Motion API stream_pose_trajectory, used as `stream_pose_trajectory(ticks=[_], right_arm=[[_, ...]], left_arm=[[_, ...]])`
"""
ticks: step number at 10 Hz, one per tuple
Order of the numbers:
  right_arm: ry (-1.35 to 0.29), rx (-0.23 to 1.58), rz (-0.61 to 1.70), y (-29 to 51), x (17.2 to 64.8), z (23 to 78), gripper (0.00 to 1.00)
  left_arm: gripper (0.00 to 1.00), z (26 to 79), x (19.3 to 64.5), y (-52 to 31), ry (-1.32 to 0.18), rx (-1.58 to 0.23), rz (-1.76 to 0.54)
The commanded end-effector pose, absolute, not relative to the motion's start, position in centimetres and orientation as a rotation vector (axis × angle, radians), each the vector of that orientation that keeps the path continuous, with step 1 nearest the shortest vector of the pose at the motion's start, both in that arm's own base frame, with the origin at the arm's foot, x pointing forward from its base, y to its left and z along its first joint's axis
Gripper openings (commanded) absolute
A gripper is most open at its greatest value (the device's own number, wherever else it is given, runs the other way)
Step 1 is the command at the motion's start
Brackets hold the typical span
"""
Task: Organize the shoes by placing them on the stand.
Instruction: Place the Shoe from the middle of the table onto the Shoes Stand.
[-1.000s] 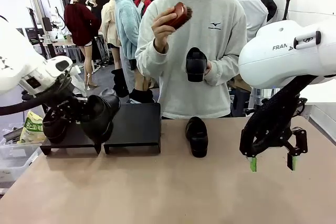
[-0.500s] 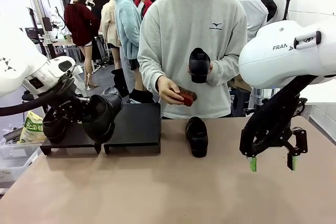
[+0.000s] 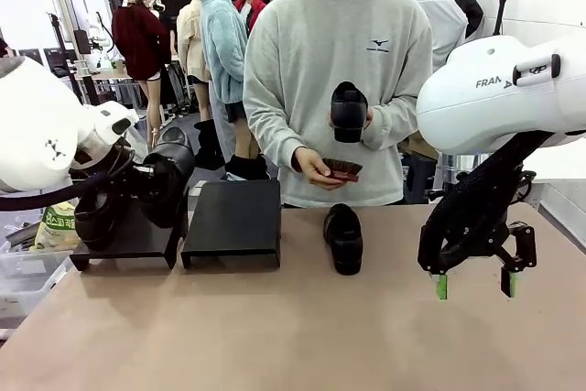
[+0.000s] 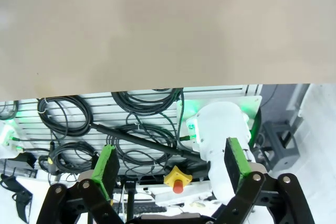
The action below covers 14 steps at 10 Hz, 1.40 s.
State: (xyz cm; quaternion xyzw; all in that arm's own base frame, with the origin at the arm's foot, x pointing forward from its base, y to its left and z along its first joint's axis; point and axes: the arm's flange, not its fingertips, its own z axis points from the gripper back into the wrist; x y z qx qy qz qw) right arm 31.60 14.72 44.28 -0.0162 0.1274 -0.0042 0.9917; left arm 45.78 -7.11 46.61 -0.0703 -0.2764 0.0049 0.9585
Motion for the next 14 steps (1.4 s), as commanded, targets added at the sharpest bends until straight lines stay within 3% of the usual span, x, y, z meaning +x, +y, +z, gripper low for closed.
stream_pose_trajectory(ticks=[1, 3, 9, 14], right_arm=[[0.261, -0.024, -0.028, 15.0, 31.4, 44.3, 1.00], [0.261, -0.024, -0.028, 15.0, 31.4, 44.3, 1.00], [0.261, -0.024, -0.028, 15.0, 31.4, 44.3, 1.00], [0.261, -0.024, -0.028, 15.0, 31.4, 44.3, 1.00]], left_arm=[[0.00, 46.2, 48.8, -6.2, -0.497, -0.065, 0.029], [0.00, 46.9, 50.3, -4.3, -0.513, -0.024, 0.075], [0.00, 43.6, 51.0, -3.6, -0.353, -0.038, 0.071], [0.00, 42.1, 51.6, -3.6, -0.417, -0.053, 0.077]])
